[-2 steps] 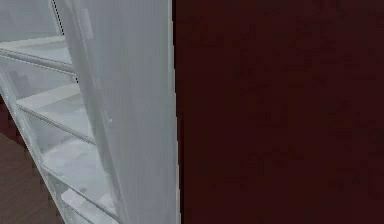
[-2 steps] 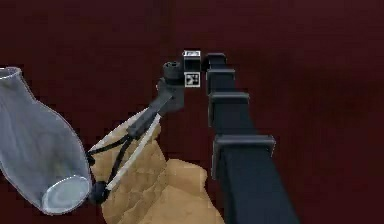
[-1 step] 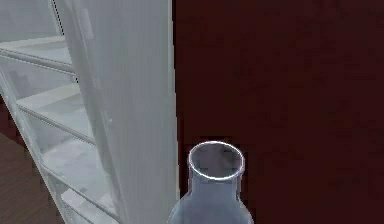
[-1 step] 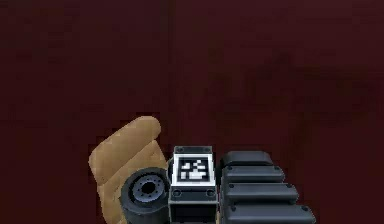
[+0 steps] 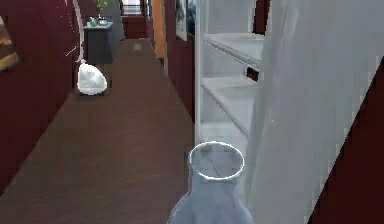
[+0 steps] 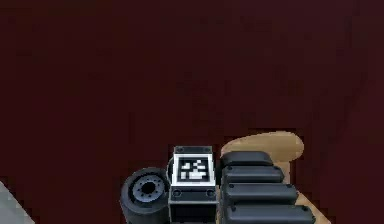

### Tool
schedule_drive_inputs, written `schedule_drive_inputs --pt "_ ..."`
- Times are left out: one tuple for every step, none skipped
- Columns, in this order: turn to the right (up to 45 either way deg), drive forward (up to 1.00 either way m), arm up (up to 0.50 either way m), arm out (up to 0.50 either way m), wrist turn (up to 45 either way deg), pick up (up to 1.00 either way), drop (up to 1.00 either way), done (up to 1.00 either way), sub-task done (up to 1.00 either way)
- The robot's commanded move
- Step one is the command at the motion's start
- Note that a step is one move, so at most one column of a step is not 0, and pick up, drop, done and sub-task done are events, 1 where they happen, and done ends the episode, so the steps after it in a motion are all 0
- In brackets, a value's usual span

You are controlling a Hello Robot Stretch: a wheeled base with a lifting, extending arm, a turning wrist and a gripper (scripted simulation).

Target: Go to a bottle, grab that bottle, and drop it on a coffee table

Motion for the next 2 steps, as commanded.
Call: schedule_drive_inputs --pt "-45.0 0.0 0.0 0.0 0.0 0.0 0.0 0.0 0.0" --pt "-36.0 0.0 0.0 0.0 0.0 0.0 0.0 0.0 0.0"
